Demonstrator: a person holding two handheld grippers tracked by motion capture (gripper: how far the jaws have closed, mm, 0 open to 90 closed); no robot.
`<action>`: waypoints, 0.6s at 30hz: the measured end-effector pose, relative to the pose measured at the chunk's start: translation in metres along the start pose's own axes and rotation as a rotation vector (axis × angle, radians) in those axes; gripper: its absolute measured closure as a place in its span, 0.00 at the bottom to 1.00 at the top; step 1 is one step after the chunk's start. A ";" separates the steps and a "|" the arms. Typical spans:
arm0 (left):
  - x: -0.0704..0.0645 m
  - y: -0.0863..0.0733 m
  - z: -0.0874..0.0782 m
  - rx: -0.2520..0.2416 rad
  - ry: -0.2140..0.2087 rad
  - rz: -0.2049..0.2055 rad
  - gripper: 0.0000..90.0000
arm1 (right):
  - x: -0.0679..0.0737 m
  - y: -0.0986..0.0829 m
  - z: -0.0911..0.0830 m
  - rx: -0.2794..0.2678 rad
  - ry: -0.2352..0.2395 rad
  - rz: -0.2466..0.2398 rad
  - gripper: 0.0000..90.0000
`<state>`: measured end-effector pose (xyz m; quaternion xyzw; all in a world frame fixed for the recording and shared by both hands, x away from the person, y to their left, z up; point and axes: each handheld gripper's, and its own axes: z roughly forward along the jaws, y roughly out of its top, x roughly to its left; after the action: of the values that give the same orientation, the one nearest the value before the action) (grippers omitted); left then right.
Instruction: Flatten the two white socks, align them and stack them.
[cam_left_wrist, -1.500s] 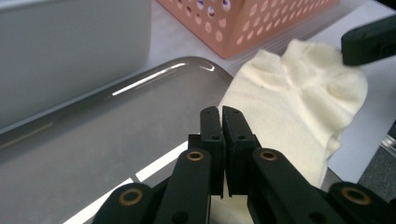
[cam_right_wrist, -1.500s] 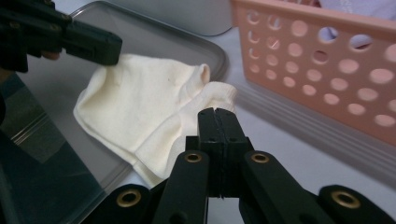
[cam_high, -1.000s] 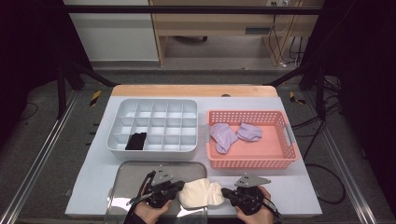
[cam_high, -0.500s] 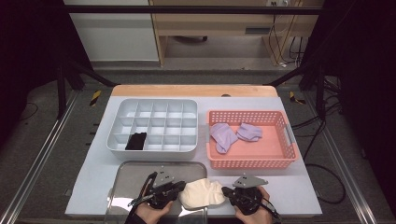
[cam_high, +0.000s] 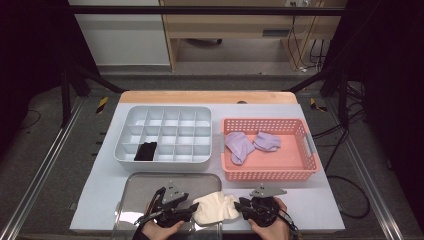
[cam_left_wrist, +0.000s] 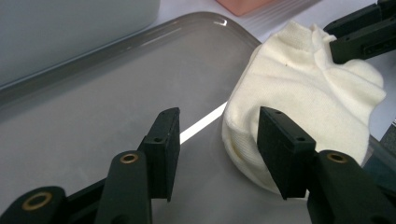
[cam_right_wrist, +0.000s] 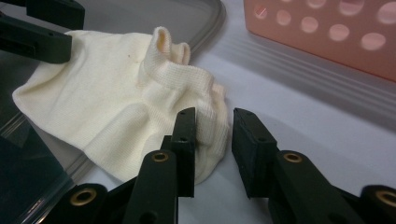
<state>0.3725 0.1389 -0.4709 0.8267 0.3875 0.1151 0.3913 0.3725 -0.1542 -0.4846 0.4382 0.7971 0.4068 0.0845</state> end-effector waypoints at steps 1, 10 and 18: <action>-0.002 -0.001 0.001 0.007 0.002 0.011 0.54 | 0.000 0.000 0.000 0.000 0.001 0.000 0.79; -0.016 -0.006 0.004 0.016 -0.004 0.012 0.66 | 0.009 -0.004 0.001 -0.011 -0.040 -0.034 0.90; -0.011 -0.003 0.004 0.034 -0.063 -0.017 0.90 | 0.005 0.000 -0.004 -0.036 -0.022 -0.001 0.96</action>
<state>0.3658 0.1301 -0.4742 0.8330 0.3841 0.0793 0.3902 0.3677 -0.1520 -0.4808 0.4405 0.7889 0.4164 0.1014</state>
